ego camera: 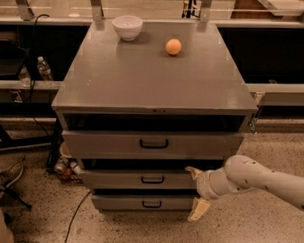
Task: Open middle drawer
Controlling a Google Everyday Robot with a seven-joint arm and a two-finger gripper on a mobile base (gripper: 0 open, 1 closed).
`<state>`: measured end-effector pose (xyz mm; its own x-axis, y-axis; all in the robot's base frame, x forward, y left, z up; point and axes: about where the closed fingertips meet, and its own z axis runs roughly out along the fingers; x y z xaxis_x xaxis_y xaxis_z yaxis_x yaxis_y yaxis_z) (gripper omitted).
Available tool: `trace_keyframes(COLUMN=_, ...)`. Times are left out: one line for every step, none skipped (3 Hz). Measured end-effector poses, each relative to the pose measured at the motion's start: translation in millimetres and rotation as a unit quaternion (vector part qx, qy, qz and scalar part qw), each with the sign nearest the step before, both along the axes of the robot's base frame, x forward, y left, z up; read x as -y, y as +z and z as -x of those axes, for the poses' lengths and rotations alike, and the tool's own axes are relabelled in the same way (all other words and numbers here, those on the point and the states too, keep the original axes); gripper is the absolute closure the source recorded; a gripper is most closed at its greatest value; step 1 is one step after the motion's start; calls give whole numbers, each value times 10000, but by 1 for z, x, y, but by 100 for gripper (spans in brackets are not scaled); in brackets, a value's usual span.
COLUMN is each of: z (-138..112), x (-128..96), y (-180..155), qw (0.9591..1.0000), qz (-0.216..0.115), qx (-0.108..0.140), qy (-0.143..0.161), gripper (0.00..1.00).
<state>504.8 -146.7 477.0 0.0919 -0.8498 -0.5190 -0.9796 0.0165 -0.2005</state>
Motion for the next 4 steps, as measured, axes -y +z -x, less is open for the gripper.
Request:
trace_keyframes(z=-15, x=-5, y=-10, qw=9999, qz=-102, qx=74, qy=9, gripper=0)
trace_keyframes(z=-30, x=-14, y=-18, qw=9996, qz=-217, qx=158, qy=51, gripper=0)
trace_keyframes(z=-49, x=-28, y=-35, qw=9992, qz=-334, qx=192, qy=82, gripper=0)
trace_keyframes(z=-58, x=-35, y=-54, qw=9992, qz=-376, qx=80, qy=88, gripper=2)
